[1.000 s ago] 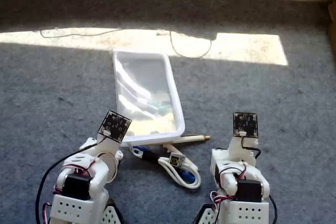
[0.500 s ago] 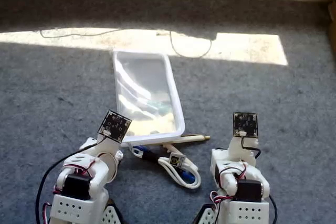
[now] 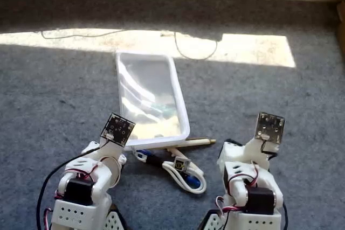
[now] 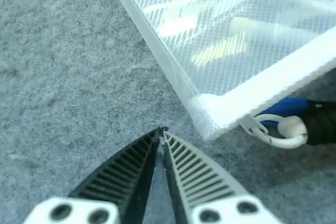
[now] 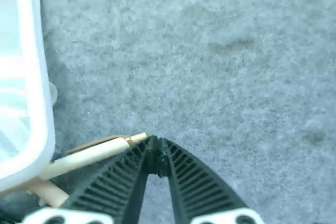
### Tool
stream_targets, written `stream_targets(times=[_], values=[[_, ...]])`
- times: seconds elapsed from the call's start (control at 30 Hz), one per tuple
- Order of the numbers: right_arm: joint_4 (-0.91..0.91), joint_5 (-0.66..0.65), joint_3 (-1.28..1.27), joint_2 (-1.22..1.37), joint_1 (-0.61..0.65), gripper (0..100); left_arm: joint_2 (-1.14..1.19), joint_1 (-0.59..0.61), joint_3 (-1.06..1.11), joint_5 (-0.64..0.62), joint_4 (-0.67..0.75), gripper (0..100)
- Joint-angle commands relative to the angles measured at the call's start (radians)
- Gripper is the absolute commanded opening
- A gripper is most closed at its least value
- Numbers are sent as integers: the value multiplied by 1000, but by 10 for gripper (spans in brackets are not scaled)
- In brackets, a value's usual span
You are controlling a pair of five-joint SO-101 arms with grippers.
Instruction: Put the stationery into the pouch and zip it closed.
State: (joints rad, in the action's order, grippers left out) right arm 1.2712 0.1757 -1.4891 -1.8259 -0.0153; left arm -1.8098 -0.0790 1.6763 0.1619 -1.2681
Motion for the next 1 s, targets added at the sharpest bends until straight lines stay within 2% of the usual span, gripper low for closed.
stream_targets(times=[0.0, 0.33, 0.67, 0.8, 0.97], values=[[-16, 28, 111, -13, 7, 8, -5, 5, 19, -8, -3, 6], [-67, 28, 193, -13, 12, 8, -8, 18, 18, -6, -3, 7], [-120, 28, 243, -12, 16, 8, -10, 302, -97, -6, 5, 7], [-120, 28, 294, -12, 76, 8, -10, 407, -114, -9, 12, 7], [-120, 28, 321, -12, 203, 8, -10, 479, -102, -6, 94, 7]])
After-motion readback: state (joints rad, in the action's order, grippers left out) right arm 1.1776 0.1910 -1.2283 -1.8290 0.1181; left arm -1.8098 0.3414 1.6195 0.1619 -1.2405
